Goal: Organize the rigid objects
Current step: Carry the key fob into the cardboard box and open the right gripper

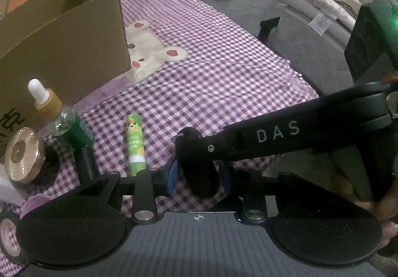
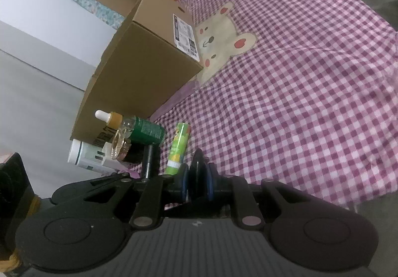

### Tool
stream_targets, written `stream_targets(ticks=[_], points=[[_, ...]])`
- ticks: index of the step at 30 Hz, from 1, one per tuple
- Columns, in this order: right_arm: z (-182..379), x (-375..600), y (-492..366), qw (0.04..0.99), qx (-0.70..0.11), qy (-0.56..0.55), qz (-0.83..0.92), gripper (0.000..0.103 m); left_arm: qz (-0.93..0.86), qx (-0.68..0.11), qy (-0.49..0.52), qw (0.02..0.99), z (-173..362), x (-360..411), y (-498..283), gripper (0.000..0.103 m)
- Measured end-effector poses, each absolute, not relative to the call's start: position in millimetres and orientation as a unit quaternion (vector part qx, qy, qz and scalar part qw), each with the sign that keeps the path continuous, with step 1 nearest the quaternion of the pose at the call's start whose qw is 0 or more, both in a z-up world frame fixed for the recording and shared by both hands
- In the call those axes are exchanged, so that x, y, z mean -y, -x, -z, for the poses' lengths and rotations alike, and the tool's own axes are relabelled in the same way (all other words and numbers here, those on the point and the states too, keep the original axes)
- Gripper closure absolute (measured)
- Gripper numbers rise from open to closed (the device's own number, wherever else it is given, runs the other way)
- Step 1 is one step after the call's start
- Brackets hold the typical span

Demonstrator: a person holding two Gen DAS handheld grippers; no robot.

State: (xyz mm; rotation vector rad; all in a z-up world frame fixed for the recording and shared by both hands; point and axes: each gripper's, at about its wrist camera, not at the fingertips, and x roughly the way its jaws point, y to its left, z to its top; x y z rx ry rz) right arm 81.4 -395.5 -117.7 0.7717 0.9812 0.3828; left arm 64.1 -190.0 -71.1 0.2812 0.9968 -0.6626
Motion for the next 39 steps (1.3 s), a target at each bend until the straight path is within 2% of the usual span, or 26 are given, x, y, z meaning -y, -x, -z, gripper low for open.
stream_targets(ticks=[14,21,26,31,39], points=[[58,370,-67,0.832,-0.412,-0.314,-0.199,0.086,0.288,-0.4,-0.116,0.862,20,167,-37,0.069],[-15,327,-84,0.861,-0.36,-0.247,-0.26,0.086,0.236,-0.331,-0.094,0.909,-45,122,-41,0.068],[-62,275,-125,0.864,-0.339,-0.194,-0.317,0.086,0.176,-0.321,-0.079,0.927,-76,87,-75,0.068],[-72,226,-193,0.84,-0.372,-0.179,-0.351,0.086,0.14,-0.358,-0.045,0.922,-79,56,-138,0.068],[-37,173,-321,0.784,-0.48,-0.197,-0.341,0.086,0.08,-0.432,-0.028,0.898,-45,24,-237,0.066]])
